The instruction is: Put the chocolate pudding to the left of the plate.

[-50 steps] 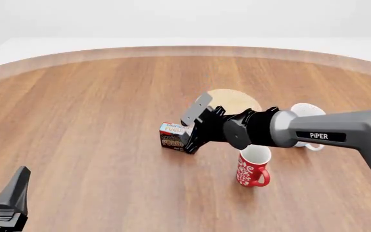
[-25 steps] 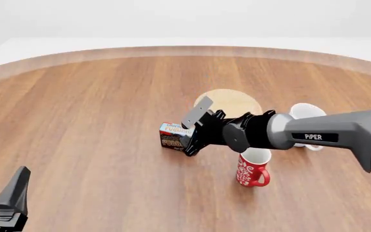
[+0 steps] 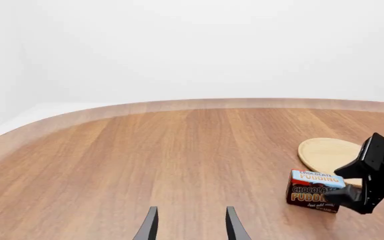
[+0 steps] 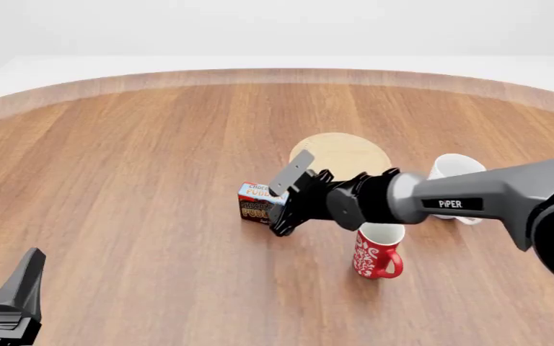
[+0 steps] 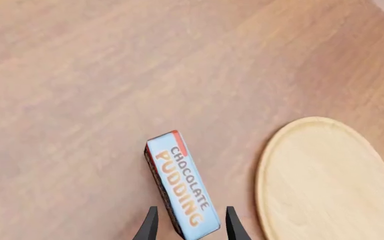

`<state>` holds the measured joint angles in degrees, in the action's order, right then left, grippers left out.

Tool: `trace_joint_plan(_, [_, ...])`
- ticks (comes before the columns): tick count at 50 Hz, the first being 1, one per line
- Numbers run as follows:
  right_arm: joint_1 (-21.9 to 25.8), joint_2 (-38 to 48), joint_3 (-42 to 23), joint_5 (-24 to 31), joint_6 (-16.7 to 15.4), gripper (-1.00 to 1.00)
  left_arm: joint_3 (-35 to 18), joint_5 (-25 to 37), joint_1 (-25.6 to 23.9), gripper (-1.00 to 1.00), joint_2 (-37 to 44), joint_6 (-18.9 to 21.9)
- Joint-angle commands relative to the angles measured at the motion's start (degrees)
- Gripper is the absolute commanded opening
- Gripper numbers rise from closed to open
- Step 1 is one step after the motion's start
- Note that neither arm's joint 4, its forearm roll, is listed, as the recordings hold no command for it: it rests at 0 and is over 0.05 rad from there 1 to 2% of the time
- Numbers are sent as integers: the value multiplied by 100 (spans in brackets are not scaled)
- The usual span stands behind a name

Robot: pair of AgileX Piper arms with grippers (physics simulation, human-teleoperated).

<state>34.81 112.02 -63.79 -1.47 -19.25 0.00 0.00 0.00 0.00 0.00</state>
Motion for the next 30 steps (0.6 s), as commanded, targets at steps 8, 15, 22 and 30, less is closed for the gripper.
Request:
trace_joint_plan(8, [18,201,-47,-74,68,100,0,0,0,100,0,0])
trace_joint_plan(15, [-15,176,-59,-41,15,100,0,0,0,100,0,0])
trace_joint_plan(22, [134,46,114,-93,73,-100,0,0,0,100,0,0])
trace_joint_plan(30, [246,-173,264,-153,214,-100,0,0,0,100,0,0])
